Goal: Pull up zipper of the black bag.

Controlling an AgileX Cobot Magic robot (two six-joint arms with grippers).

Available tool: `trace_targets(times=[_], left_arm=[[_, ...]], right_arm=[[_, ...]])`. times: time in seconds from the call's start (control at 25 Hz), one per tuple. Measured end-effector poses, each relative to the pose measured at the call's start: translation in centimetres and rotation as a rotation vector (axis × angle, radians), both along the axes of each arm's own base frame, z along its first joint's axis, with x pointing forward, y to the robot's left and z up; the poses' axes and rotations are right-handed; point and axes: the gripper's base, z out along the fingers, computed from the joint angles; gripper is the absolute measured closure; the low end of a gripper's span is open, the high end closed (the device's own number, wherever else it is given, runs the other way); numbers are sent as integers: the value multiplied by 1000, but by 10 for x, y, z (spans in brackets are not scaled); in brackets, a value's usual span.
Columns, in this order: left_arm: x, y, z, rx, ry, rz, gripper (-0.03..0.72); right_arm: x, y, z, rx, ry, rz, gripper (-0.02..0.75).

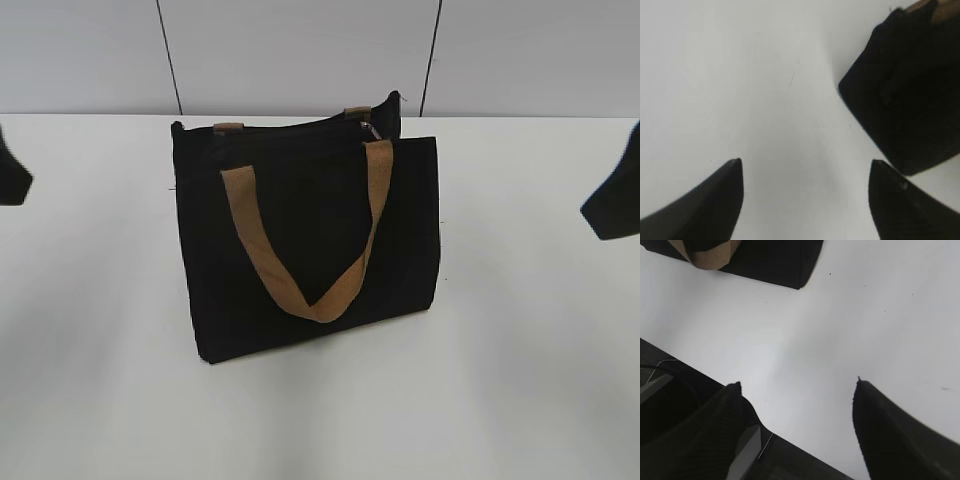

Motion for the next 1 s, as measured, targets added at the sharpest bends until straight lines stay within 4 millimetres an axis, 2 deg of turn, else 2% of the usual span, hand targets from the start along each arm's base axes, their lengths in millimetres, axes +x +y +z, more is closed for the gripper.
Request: trace_targets(times=[0.12,0.24,0.32,0.48,0.6,0.72,0.84,1.0], left_arm=[[-27,12,13,-16,30,-4,101],[-59,23,19,-63,53,-41,113],[-88,34,23,-115,40,-71,130],[-127,52,15,-127,28,-113,154],[-153,66,8,-150,-44,-136,166],[-169,75,-6,-168,-88,-144,175],[-176,79,-23,-164,-92,-145,177],[-176,77,-24,-195,-135,-152,177]], right_arm=[[-20,-10,0,5,-25,0,214],[-44,-22,-13,0,-24,1,214],[-61,-30,-21,1,-22,-2,213],[-101,-49,-32,24,-65,-3,213],[-123,-60,-38,43,-112,-3,213],[-140,-68,-47,64,-156,-3,213],[-150,-73,-60,69,-166,-3,213],[-154,-75,-80,55,-136,-4,213]])
